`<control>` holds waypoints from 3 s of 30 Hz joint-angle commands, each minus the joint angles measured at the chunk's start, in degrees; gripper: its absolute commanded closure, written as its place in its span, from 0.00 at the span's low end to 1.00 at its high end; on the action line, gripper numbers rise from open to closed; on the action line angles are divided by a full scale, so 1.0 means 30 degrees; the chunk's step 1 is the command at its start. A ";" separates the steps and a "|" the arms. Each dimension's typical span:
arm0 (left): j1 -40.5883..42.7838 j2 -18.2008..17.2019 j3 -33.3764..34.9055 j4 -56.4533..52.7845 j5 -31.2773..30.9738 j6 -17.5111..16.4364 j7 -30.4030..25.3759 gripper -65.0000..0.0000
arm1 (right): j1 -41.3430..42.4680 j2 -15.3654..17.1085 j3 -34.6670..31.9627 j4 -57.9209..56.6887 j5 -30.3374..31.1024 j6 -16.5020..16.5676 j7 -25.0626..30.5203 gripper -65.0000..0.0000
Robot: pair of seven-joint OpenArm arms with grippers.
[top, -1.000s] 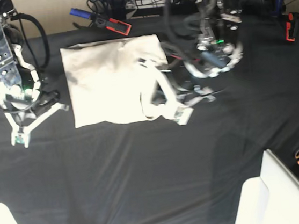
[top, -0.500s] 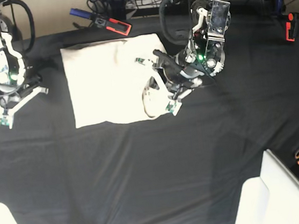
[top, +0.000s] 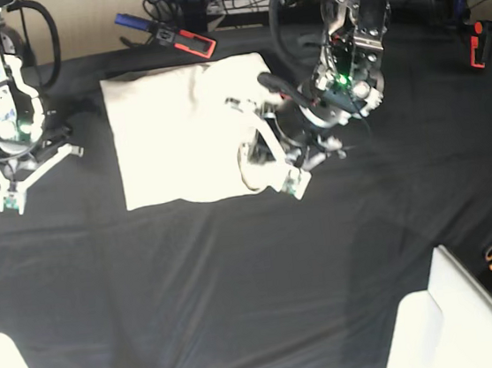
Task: Fold the T-shirt properly
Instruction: 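Press the shirt edge flat with the left gripper, then withdraw, then lower the left gripper and grasp the shirt's collar edge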
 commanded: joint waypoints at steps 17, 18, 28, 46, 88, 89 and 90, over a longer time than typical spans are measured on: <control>0.0329 -0.0974 0.1644 -0.4079 -0.0196 -0.0047 -0.0279 1.00 | 0.0207 0.0208 0.0008 0.0294 -0.0209 -0.0009 0.0372 1.00; 0.0358 -0.1003 0.1644 -0.3845 -0.0196 -0.0047 -0.0279 1.00 | 0.0324 0.0179 -0.0022 0.0294 -0.0209 0.0021 0.0372 1.00; 0.1618 -0.1091 0.0443 0.0990 -0.0049 -0.0017 0.0015 1.00 | 0.1144 -0.0407 -0.0022 0.0323 -0.0209 0.8636 0.0285 1.00; 0.2263 -0.3260 -0.9227 0.0873 -0.0020 -0.0017 0.3707 1.00 | 0.1408 -0.3513 0.0213 -0.4454 -0.0209 1.3032 0.0343 1.00; 0.0183 -0.1707 -0.4890 -0.5163 -1.1595 -0.2655 0.3619 0.13 | 0.0939 -0.1316 0.6777 -0.0498 -0.0326 0.9632 -0.0477 0.40; 0.0065 -0.1502 -0.4890 -0.5808 -1.1595 -0.2655 0.3619 0.13 | 0.0881 -0.1316 0.6777 -0.0498 -0.0326 0.9632 -0.0477 0.40; -0.0081 -0.1326 -0.4890 -0.6277 -1.1595 -0.2655 0.3590 0.13 | 0.0881 -0.1316 0.6777 -0.0498 -0.0326 0.9632 -0.0477 0.40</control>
